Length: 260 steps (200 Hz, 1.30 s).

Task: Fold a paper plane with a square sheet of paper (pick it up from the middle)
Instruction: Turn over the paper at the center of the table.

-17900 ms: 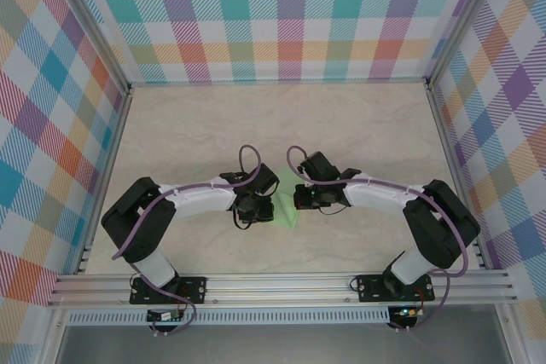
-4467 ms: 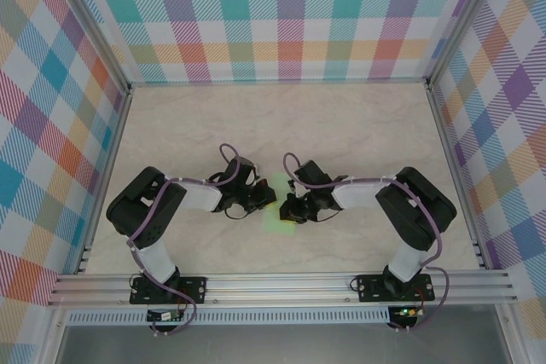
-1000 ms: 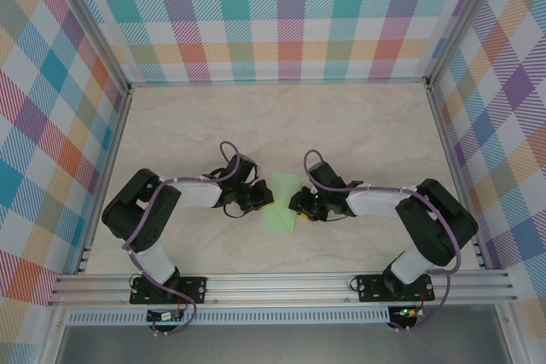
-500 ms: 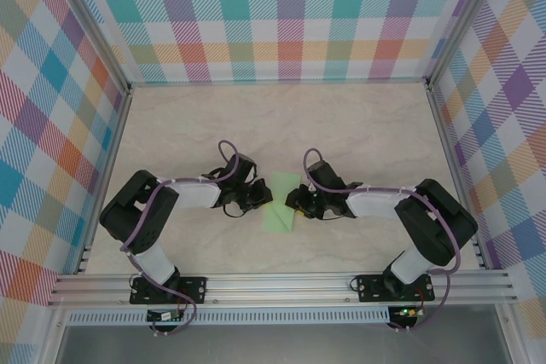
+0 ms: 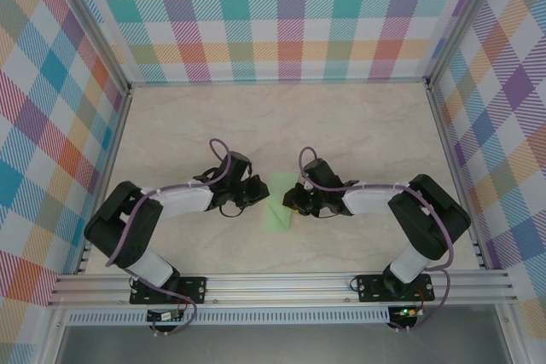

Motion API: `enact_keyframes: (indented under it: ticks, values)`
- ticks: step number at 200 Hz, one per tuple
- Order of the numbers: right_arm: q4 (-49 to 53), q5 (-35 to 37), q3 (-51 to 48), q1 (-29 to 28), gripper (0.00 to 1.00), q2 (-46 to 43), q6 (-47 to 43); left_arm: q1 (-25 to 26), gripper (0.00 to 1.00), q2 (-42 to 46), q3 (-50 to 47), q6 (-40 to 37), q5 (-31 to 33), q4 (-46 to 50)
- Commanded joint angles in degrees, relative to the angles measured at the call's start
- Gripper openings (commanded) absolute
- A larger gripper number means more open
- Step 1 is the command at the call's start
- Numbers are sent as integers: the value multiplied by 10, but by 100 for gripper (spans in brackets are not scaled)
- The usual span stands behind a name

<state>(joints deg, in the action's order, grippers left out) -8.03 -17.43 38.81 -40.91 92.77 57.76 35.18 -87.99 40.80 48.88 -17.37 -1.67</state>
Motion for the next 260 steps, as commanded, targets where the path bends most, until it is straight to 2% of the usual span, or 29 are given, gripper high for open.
enact_keyframes:
  ticks: [1,19,46,58,71,89,107,127,147,168,207,231,248,260]
  values:
    - [47,-1,38,-1,14,-40,-49,2,12,75,-15,10,79,62]
    - [149,42,70,-1,10,-76,-87,1,18,135,-21,9,132,114]
    - [332,118,154,-3,8,-118,-164,-4,28,227,-36,10,194,180]
    - [430,174,213,-9,8,-123,-196,-8,32,261,-44,11,215,211]
    - [541,264,285,-25,9,-114,-223,-14,35,291,-50,8,228,232]
    - [692,397,391,-52,9,-73,-231,-25,37,322,-55,8,240,256]
    - [850,523,494,-78,6,2,-192,-31,39,346,-63,18,258,275]
    - [978,604,585,-103,7,99,-132,-36,39,378,-69,50,310,327]
    - [1001,605,637,-126,8,188,-125,-47,41,409,-77,59,340,365]
    - [982,584,687,-147,9,272,-134,-52,41,441,-76,74,368,410]
    - [871,416,746,-161,19,361,-157,-56,44,516,-92,89,408,446]
    - [761,315,712,-160,30,345,-157,-57,45,542,-101,89,411,447]
    - [670,262,652,-158,47,291,-159,-58,45,540,-102,83,401,442]
    - [616,234,604,-153,49,249,-161,-58,46,532,-102,80,390,430]
